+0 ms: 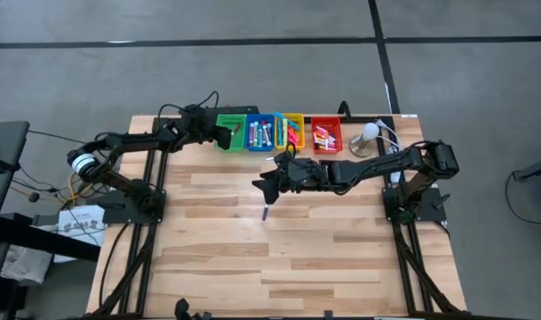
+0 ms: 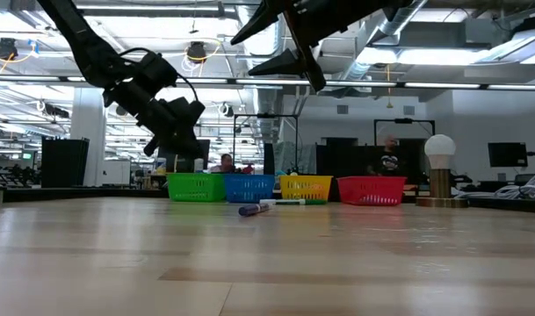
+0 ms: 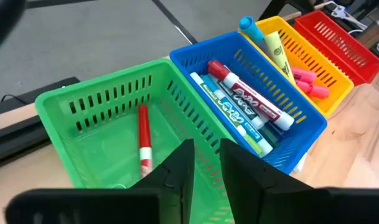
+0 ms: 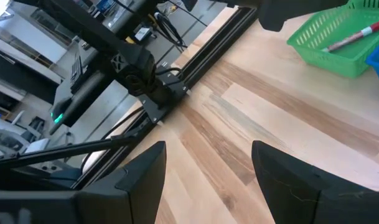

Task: Pick & Place Markers
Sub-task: Put the red dry erase marker into the green basket, then put the blue dry erase marker into the green basket

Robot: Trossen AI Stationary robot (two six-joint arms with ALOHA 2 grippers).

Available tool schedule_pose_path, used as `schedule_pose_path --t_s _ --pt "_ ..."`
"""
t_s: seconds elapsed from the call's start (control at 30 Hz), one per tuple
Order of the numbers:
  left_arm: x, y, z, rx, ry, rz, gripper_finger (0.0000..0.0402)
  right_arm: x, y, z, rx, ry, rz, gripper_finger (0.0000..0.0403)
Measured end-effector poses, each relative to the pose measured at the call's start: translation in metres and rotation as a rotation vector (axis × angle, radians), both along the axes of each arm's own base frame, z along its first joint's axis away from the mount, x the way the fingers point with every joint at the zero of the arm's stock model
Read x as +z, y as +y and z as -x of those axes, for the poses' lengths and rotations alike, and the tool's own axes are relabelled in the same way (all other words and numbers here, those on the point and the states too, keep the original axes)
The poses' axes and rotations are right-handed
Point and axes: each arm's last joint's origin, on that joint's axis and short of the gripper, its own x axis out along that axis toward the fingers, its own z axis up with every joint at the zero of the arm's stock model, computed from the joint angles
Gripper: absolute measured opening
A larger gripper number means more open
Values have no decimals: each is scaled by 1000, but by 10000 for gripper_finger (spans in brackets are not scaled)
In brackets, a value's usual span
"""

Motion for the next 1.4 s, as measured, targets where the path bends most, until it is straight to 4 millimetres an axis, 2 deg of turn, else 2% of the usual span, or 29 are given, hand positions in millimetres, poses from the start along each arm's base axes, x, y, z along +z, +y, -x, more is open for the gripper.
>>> schedule_pose_path --t_s 0.33,0.57,0.77,0.93,1.03,1.2,1.4 --pt "0 -1 -1 -40 -23 22 77 -3 0 1 3 36 2 226" --pt "10 -12 -5 -271 -121 65 77 -17 9 10 29 201 12 226" --pt "36 -38 -13 -454 -231 45 77 -26 18 18 2 310 -30 226" --pt "59 -67 -19 -565 -290 -16 77 -23 26 16 -11 266 -21 226" --pt "69 -83 -21 -610 -324 -36 77 -19 33 17 71 252 -8 226" --pt "80 -105 -22 -579 -347 -18 76 -5 38 29 223 274 16 226" --pt "78 -131 -27 -459 -285 -20 76 24 16 63 255 343 192 226"
